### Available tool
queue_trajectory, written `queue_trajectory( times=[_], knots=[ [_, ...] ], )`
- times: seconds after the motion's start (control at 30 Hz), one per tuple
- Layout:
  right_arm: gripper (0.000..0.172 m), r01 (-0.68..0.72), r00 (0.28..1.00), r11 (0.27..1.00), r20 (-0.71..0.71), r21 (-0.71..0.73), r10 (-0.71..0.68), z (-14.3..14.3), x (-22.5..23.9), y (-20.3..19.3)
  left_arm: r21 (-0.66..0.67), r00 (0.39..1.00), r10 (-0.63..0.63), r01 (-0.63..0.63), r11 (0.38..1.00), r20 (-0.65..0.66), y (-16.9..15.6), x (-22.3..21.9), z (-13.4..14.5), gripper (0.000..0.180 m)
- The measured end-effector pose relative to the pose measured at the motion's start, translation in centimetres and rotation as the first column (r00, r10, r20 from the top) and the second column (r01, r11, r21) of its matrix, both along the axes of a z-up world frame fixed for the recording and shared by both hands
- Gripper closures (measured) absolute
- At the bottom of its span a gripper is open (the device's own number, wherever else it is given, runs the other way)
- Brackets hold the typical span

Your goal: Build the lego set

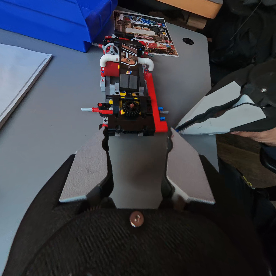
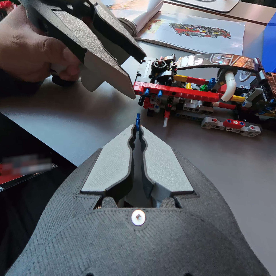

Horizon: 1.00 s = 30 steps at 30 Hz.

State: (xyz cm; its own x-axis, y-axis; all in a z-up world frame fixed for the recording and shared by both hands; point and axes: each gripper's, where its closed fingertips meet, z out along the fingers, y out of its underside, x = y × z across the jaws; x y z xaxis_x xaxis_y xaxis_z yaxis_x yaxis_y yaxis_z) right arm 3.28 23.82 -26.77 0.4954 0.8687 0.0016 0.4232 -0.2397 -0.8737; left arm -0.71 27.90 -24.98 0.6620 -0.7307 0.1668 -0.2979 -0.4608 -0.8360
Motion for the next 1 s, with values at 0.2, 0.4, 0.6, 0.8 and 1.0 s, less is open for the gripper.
queue_trajectory(
  times=[0.2,0.4,0.6,0.8,1.0],
  knots=[
    [0.171,0.004,0.998,0.999,0.063,0.032,-0.006,-0.4,0.0,0.1,-0.028,0.997,0.066,-0.065,0.998,0.033,-0.1,0.2,0.1,0.105],
    [0.171,0.020,0.998,0.999,0.052,0.034,-0.022,-0.3,0.4,0.4,-0.026,0.995,0.045,-0.043,0.999,0.088,-0.4,0.3,0.7,0.100],
    [0.171,0.018,0.999,0.999,0.048,0.037,-0.020,-0.3,0.9,0.4,0.009,0.992,-0.010,0.009,1.000,0.123,-0.8,-0.5,1.7,0.097],
    [0.171,-0.073,0.996,0.997,0.055,0.031,0.071,-0.2,-0.2,-0.7,0.045,0.997,-0.070,0.069,0.997,0.023,-1.8,-2.7,1.5,0.098],
    [0.171,-0.163,0.978,0.986,0.135,0.023,0.159,-0.6,-3.0,-1.1,0.110,0.994,-0.090,0.096,0.989,-0.056,-2.3,-4.3,0.5,0.105]
  ],
)
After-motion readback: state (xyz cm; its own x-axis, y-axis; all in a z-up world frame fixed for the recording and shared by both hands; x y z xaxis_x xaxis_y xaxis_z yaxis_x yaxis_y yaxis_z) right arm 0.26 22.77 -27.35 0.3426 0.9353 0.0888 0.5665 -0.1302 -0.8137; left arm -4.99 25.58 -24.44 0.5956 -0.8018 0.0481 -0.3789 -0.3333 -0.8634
